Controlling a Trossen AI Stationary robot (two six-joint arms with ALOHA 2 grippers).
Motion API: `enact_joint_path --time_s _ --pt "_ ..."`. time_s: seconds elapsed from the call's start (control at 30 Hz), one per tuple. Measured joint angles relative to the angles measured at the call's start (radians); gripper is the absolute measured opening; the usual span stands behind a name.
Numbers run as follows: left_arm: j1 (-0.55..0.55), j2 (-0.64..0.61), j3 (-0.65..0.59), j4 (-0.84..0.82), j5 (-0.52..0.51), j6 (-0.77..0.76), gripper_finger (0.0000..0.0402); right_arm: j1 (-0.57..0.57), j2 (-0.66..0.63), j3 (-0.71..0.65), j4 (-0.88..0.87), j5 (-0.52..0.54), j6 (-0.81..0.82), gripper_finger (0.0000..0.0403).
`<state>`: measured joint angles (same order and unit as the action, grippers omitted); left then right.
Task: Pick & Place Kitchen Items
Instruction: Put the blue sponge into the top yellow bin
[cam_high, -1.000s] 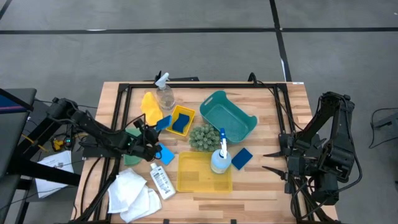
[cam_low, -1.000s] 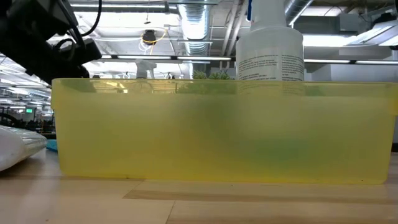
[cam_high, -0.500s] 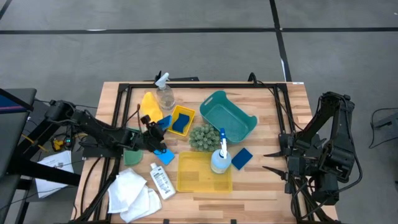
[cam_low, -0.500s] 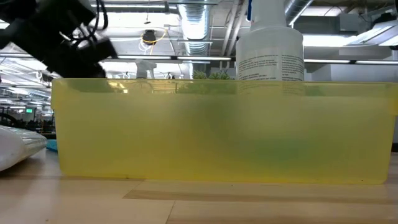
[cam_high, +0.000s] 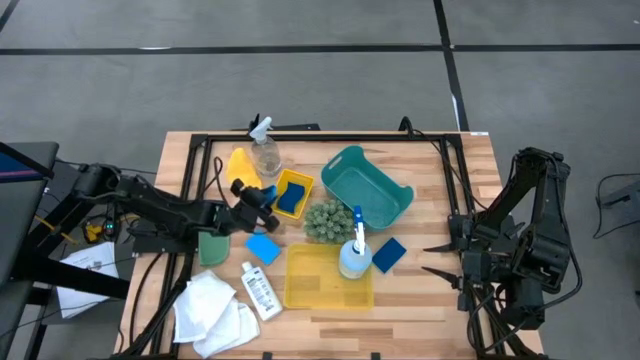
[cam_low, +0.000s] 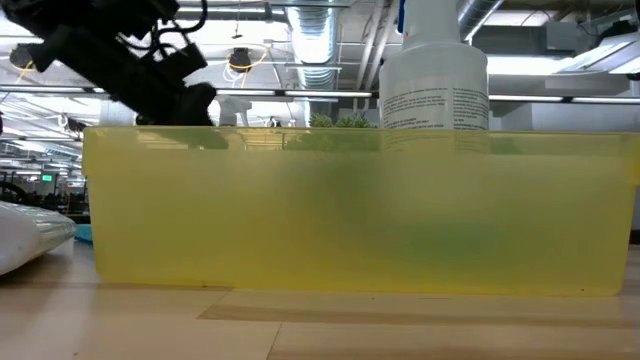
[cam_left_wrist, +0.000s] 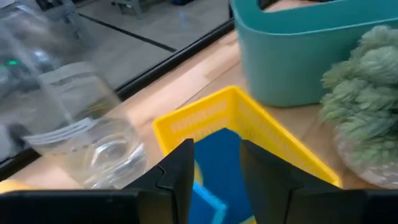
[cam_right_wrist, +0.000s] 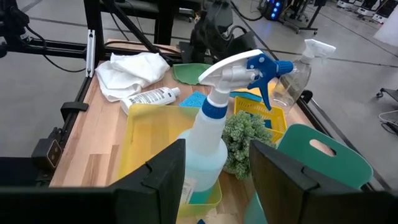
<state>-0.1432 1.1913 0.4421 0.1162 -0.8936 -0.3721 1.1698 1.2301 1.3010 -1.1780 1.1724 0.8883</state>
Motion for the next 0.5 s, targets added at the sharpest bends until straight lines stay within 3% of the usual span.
enact_joint_path --time_s 0.5 --pt "0.02 0.222 0.214 -0.353 -0.033 -0.249 0.012 0.0 0.0 0.0 -0.001 -0.001 0.003 0.0168"
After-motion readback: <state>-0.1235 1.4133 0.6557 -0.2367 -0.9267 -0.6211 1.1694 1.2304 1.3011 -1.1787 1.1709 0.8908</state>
